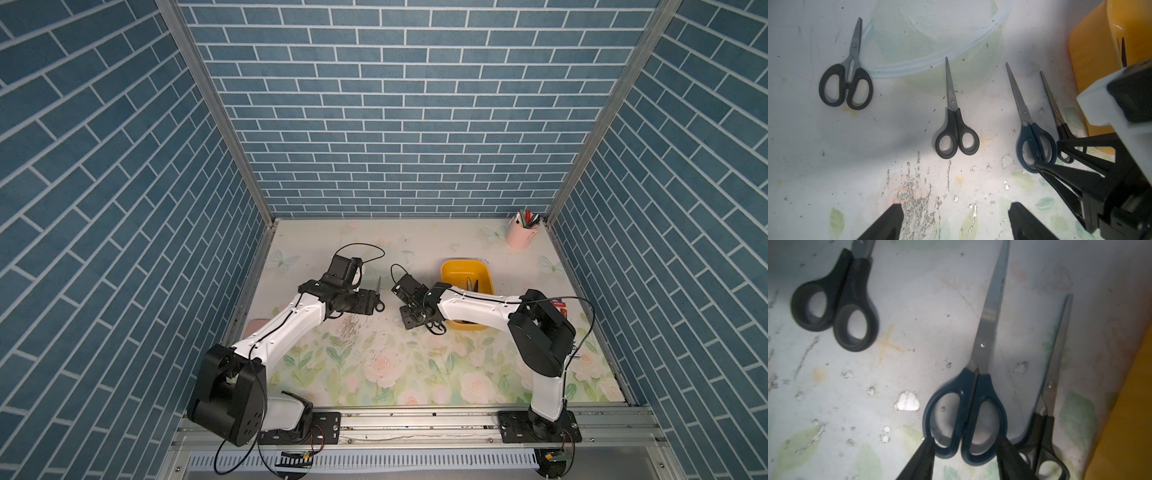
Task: Put the scissors into the storage box
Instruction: Pick up the scissors from the center of the board.
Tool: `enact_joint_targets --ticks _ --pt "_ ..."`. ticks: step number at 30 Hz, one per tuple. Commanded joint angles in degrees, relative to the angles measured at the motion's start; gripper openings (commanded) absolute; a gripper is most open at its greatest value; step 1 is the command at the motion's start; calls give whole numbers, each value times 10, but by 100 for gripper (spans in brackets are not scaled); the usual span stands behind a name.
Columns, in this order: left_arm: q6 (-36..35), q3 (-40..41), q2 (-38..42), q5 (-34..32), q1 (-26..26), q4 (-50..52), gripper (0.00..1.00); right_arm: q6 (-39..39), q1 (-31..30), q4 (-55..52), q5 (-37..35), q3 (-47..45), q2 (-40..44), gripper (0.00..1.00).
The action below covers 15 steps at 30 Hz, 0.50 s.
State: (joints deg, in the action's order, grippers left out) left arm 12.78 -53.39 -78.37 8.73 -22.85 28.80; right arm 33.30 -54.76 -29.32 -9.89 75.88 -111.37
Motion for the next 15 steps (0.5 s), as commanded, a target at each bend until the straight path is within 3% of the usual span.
enact_joint_targets --ticks 1,12,15 --pt "-2 3 -1 3 2 -1 86 17 6 -4 -14 11 -20 46" --pt "7 0 -9 7 3 -8 86 10 5 -4 -20 17 -58 42" --pt "7 -4 -11 3 3 -8 86 9 5 -1 -19 19 -60 37"
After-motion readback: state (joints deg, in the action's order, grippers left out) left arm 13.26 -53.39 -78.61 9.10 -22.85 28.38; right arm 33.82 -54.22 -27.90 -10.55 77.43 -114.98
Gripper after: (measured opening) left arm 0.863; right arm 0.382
